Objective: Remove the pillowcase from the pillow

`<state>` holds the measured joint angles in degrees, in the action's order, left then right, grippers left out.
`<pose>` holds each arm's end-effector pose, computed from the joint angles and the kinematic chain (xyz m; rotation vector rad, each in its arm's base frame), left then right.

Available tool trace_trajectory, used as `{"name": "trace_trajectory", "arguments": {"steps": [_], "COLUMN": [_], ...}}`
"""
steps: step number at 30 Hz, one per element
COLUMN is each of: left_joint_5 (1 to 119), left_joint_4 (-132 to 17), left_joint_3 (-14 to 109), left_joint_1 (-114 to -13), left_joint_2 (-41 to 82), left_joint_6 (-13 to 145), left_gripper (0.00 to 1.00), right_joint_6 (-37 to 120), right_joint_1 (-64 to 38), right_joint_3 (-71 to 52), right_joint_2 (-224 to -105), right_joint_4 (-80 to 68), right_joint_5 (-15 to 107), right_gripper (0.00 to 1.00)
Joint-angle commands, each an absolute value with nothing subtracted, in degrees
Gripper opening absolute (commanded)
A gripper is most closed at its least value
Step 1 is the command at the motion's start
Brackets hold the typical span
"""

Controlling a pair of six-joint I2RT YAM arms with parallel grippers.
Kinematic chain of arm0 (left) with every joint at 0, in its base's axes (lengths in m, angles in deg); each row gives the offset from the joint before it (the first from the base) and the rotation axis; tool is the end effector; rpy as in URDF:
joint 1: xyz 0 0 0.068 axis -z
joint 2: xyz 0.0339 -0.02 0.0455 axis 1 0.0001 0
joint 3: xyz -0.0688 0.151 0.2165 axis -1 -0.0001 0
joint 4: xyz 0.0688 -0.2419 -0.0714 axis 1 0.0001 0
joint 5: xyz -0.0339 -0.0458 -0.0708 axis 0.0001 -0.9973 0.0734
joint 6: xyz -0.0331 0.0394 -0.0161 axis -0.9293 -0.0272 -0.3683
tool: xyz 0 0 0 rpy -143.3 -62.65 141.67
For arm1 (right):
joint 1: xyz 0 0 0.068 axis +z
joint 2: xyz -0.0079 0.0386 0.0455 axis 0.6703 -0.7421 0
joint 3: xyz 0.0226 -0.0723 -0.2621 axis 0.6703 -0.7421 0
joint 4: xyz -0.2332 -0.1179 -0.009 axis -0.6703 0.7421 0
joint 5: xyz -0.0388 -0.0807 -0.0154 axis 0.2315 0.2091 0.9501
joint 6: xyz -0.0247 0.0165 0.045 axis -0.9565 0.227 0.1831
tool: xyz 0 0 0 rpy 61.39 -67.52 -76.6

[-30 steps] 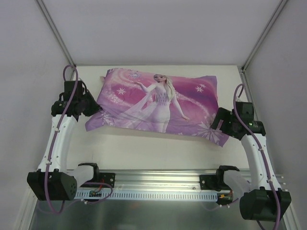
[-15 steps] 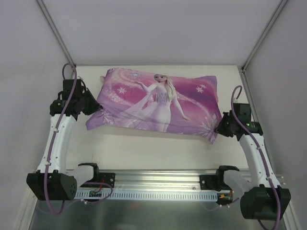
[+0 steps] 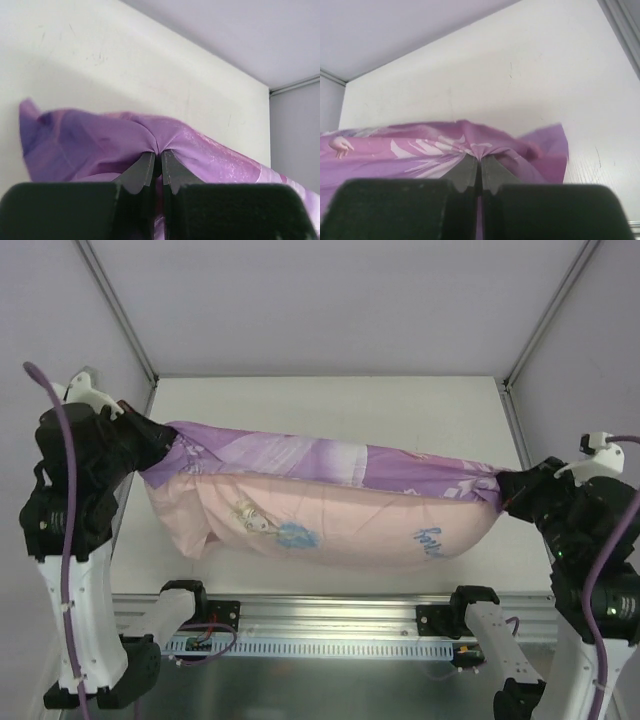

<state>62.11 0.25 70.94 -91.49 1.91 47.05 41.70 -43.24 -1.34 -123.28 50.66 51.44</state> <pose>0.1342 -0.0004 0.5032 -0.4444 1.8372 -0.4468 0.0606 0.0004 0.4709 0.0935 1.8044 0.1120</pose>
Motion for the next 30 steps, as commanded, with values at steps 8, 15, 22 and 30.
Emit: {"name": "trace_trajectory", "arguments": {"steps": [8, 15, 22, 30], "left_joint_5": [71.8, 70.0, 63.6, 64.3], "left_joint_4": [-1.2, -7.1, -7.0, -6.9], "left_joint_3": [70.7, 69.6, 74.9, 62.7], "left_joint_1": [-91.9, -91.9, -92.0, -90.3], "left_joint_2": [3.3, 19.1, 27.1, 18.5], "left_joint_6": [49.0, 49.7, 54.0, 59.2], "left_gripper": [0.0, 0.0, 0.99, 0.9], "right_joint_6": [43.4, 46.2, 43.1, 43.0], "right_joint_1": [-43.2, -43.2, -39.9, -35.2], "right_joint_3": [1.2, -8.5, 10.5, -7.6], "right_joint_2": [-127.1, -145.6, -164.0, -149.0], "right_joint_4": [49.2, 35.1, 43.4, 39.0], "right_joint_5": [54.7, 53.5, 58.0, 60.0], "right_gripper": [0.01, 0.01, 0.82, 0.95]}}
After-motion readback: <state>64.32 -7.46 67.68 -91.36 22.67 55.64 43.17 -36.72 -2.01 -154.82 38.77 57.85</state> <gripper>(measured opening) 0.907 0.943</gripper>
